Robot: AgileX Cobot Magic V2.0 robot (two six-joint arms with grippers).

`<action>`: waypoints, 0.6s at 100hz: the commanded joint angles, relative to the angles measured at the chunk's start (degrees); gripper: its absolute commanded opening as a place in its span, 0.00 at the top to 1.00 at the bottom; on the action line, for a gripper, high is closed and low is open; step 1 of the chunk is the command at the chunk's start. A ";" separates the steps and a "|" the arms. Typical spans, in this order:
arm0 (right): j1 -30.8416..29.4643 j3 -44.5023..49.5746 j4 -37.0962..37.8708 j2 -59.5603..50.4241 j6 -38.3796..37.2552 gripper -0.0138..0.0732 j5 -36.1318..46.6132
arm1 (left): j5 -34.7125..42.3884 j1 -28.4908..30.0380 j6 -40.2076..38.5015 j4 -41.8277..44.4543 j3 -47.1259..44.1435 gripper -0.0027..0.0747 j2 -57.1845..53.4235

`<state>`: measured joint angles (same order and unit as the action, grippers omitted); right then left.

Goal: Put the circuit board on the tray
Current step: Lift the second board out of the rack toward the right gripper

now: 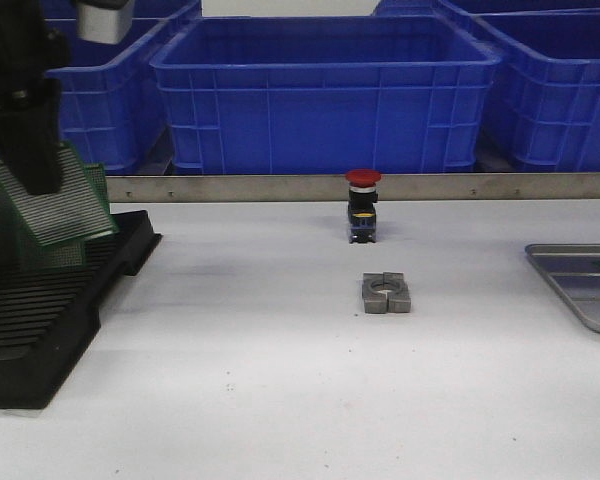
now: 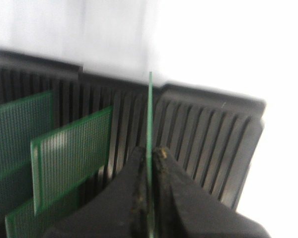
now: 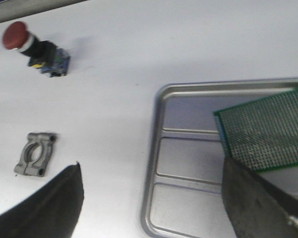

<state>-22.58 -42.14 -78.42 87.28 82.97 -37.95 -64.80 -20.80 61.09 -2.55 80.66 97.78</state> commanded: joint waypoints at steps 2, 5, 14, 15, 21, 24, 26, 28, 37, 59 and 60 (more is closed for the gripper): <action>0.96 -1.66 -2.85 -4.44 9.55 0.16 -6.84 | -0.03 -1.84 2.26 -8.00 2.39 0.99 -2.83; 1.50 -1.66 -3.05 -5.00 12.23 0.16 -8.46 | -0.03 -2.13 3.57 -10.68 2.39 0.99 -2.83; 3.78 -1.66 -3.37 -6.72 20.76 0.16 -12.51 | -0.03 -3.08 8.49 -20.22 2.39 0.99 -2.83; 4.24 -1.66 -3.37 -6.80 21.94 0.16 -12.82 | -0.03 -3.19 8.91 -21.75 2.39 0.99 -2.83; 6.26 -1.66 -3.37 -7.27 26.32 0.16 -15.76 | -0.03 -3.30 12.78 -27.92 2.39 0.99 -2.83; 7.29 -1.66 -3.32 -7.33 28.10 0.16 -17.21 | -0.03 -3.30 14.28 -31.68 2.39 0.99 -2.83; 8.07 -1.66 -3.32 -7.33 29.27 0.16 -18.37 | -0.03 -3.30 15.24 -33.11 2.39 0.99 -2.83; 8.85 -1.66 -3.32 -7.33 30.35 0.16 -19.47 | -0.03 -3.30 16.07 -35.12 2.39 0.99 -2.83; 12.41 -1.66 -3.28 -7.33 33.74 0.16 -22.82 | -0.03 -3.30 18.90 -42.06 2.39 0.99 -2.71; 21.04 -1.66 -3.28 -7.33 34.71 0.16 -22.23 | -1.16 -3.58 23.04 -48.94 2.39 0.99 -2.44; 21.53 -1.66 -3.28 -7.33 34.71 0.16 -22.01 | -1.16 -3.58 23.04 -49.07 2.39 0.99 -2.44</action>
<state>-3.72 -42.14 -79.06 81.88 116.46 -58.57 -65.43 -23.74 82.94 -46.38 81.26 97.78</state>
